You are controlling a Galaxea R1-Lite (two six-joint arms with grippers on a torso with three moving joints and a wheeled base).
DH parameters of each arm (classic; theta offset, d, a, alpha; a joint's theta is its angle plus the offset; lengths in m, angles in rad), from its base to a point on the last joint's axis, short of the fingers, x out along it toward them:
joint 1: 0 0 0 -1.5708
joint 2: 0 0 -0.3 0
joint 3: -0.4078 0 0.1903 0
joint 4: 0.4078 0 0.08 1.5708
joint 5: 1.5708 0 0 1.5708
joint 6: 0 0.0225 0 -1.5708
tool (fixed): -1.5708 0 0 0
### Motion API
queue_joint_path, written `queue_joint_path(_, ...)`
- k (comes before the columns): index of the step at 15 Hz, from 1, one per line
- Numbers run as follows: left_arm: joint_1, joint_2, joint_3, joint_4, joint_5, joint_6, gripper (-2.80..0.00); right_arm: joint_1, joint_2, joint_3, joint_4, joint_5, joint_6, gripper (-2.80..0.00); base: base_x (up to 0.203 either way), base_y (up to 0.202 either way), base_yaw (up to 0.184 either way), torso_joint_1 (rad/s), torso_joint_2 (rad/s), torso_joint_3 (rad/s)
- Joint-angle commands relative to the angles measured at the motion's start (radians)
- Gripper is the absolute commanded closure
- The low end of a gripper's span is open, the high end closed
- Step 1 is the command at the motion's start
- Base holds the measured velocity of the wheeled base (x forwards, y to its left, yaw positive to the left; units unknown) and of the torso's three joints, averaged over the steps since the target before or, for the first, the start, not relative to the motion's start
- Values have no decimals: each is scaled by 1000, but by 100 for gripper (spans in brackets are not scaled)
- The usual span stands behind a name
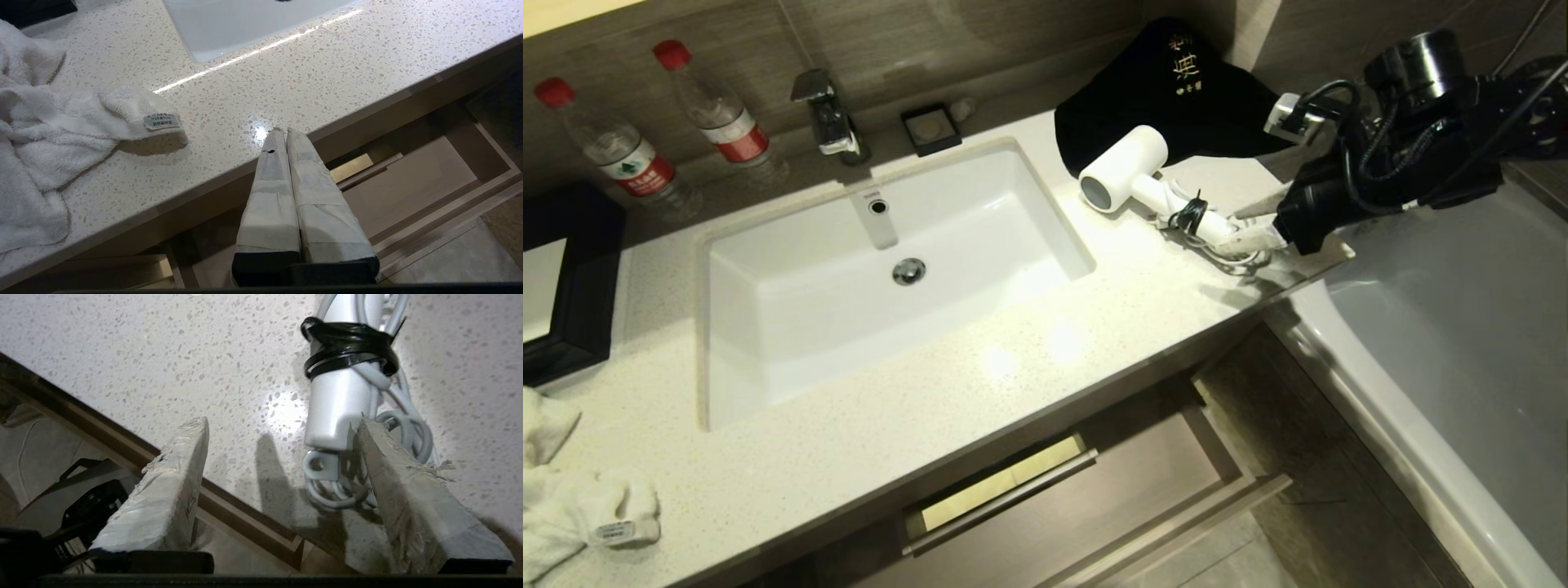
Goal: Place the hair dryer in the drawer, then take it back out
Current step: Pick up the hairdryer
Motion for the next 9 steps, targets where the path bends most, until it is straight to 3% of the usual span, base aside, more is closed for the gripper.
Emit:
queue_joint_path(1, 0, 2, 0, 0, 0, 0, 0, 0, 8, 0, -27, 11, -6, -280, 0, 0, 0, 0, 0, 0)
queue_joint_path(9, 0, 2, 0, 0, 1, 0, 0, -1, 90, -5, -177, 9, -29, -280, 0, 0, 0, 0, 0, 0)
